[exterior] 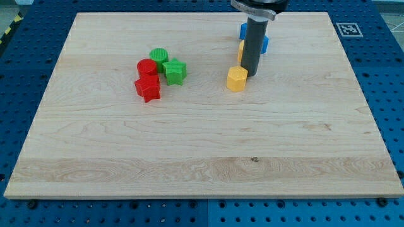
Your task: Slide the yellow hexagon below the green star
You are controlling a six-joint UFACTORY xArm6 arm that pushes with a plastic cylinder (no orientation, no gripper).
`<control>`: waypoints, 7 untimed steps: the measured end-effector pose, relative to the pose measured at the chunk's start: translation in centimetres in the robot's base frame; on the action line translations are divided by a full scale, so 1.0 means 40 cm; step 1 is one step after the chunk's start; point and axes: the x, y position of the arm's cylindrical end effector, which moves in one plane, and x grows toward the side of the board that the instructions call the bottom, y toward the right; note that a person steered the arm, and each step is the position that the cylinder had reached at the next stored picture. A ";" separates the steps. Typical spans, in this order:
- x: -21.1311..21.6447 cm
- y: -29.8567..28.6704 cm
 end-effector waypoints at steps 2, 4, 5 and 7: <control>0.026 0.012; 0.053 -0.103; 0.060 -0.103; 0.084 -0.179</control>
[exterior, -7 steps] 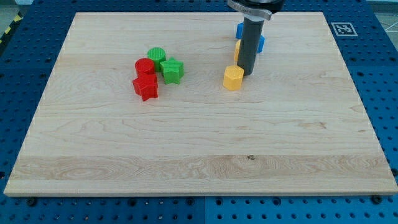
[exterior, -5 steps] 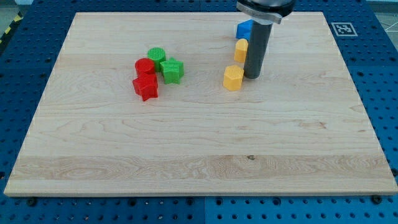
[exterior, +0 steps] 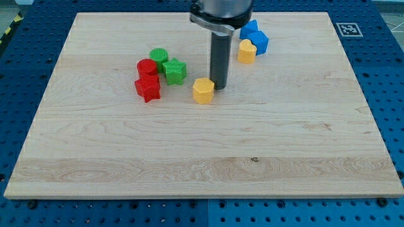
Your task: Slide the yellow hexagon below the green star
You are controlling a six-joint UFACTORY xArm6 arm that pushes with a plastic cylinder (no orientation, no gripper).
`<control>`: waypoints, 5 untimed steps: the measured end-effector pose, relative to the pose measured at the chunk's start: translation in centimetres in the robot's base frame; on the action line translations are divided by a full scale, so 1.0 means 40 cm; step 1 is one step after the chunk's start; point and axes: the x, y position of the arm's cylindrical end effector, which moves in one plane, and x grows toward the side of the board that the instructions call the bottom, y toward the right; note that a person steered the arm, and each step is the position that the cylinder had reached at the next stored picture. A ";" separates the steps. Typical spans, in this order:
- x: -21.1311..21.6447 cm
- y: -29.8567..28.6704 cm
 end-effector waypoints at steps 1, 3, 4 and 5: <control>0.032 0.022; 0.104 -0.007; 0.104 -0.081; 0.104 -0.091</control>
